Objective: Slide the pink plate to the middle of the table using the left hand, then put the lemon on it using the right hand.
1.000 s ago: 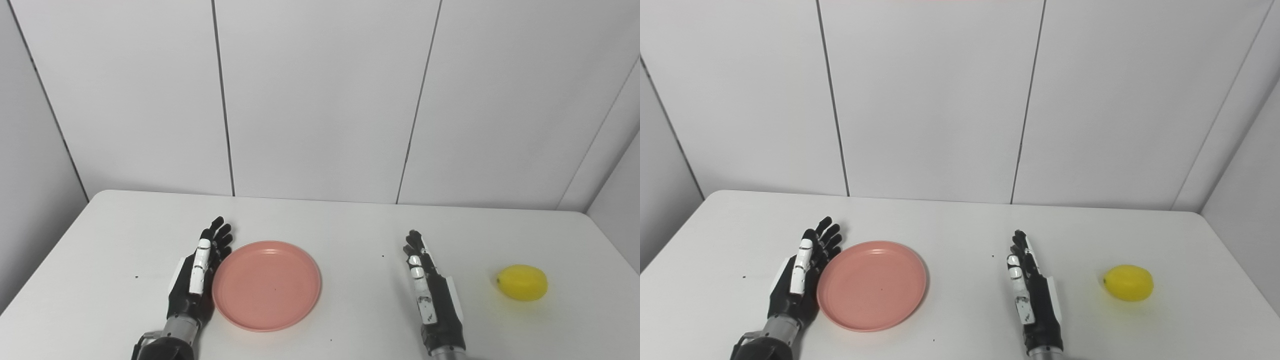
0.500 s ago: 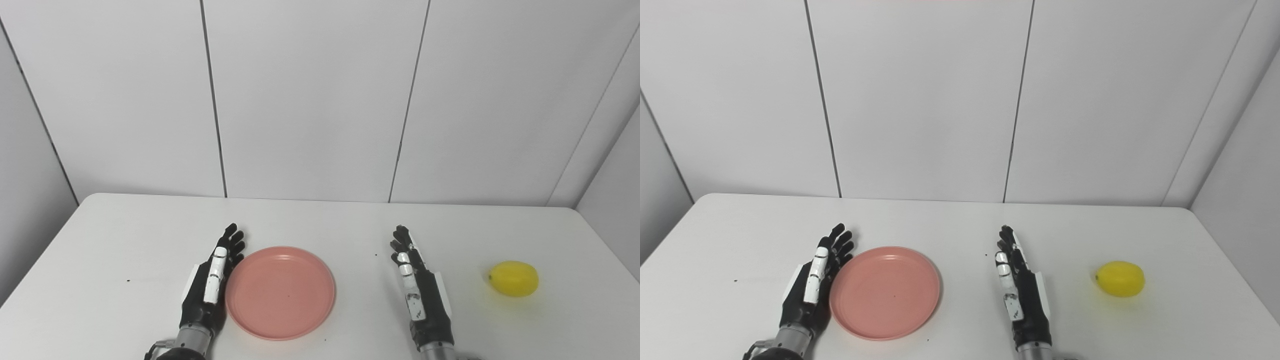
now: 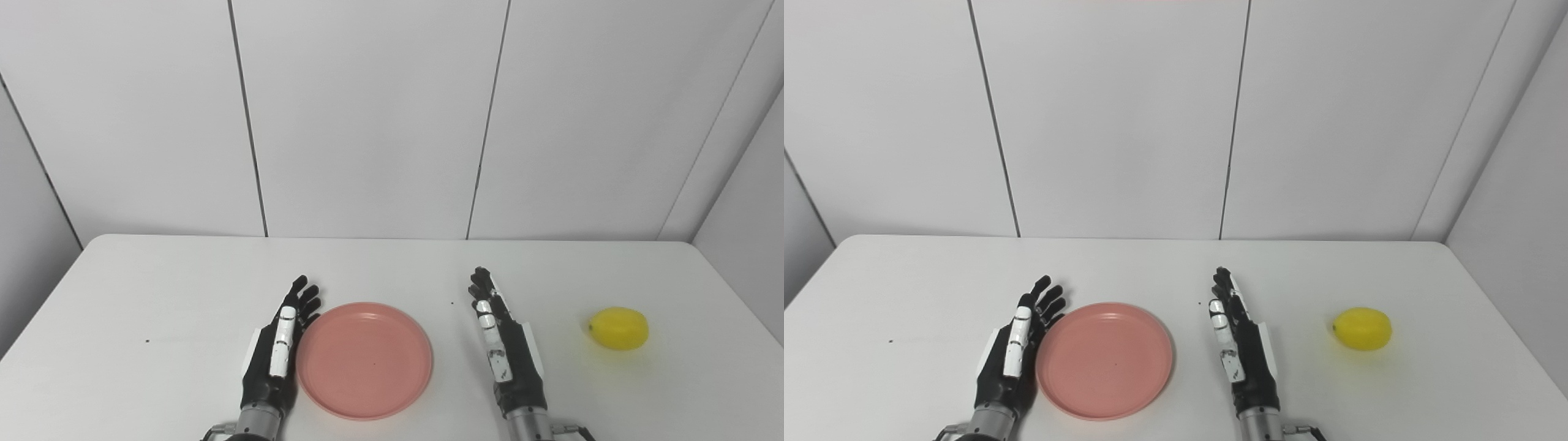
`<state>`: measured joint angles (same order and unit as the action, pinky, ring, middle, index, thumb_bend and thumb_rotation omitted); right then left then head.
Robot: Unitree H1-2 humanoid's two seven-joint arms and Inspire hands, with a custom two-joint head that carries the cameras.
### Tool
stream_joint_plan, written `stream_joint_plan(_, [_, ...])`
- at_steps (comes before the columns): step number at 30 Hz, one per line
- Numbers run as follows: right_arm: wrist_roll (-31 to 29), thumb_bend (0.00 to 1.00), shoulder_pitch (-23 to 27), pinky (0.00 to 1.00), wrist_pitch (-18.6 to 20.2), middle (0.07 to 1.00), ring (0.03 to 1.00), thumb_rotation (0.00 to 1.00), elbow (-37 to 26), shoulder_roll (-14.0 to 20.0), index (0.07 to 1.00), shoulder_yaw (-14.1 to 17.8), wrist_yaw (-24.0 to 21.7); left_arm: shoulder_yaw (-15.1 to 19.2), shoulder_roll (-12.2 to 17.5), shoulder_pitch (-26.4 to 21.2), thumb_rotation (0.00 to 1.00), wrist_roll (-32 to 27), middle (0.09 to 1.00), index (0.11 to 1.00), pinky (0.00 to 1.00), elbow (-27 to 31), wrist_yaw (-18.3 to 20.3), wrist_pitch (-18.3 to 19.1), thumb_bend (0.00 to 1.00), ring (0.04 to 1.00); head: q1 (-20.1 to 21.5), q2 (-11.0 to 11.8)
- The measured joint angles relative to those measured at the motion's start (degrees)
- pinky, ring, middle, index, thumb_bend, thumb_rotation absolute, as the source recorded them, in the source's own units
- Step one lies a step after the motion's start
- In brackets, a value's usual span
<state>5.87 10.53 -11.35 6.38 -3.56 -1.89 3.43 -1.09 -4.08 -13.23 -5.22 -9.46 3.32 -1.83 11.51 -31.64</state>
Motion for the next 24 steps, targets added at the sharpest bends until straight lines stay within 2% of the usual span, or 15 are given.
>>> stream_joint_plan(4, [0.0, 0.64, 0.0, 0.96, 0.0, 0.932, 0.928, 1.0, 0.0, 0.0, 0.93, 0.0, 0.0, -0.6, 0.0, -0.2, 1.0, 0.3, 0.954, 0.954, 0.98, -0.6, 0.0, -0.2, 0.54, 0.964, 0.3, -0.3])
stream_joint_plan(8, [0.0, 0.63, 0.0, 0.95, 0.1, 0.933, 0.93, 1.0, 0.0, 0.1, 0.931, 0.0, -0.1, -1.2, -0.3, -0.8, 1.0, 1.2, 0.957, 0.958, 0.99, -1.5, -0.1, -1.0, 0.55, 0.968, 0.2, -0.8])
stream_joint_plan(12, [-0.1, 0.63, -0.4, 0.94, 0.7, 0.936, 0.931, 1.0, -0.6, 0.4, 0.935, -0.1, -0.5, -1.4, -1.0, -1.5, 1.0, 2.0, 0.963, 0.965, 0.99, -2.2, -0.6, -1.4, 0.54, 0.97, 0.0, -2.3])
stream_joint_plan(24, [-0.9, 0.71, -1.5, 0.96, 5.9, 0.945, 0.94, 1.0, -3.1, 2.0, 0.938, 0.2, -0.7, -2.7, -2.2, -2.0, 1.0, 3.3, 0.968, 0.966, 1.0, -3.0, -2.0, -1.4, 0.56, 0.973, -3.9, -4.5])
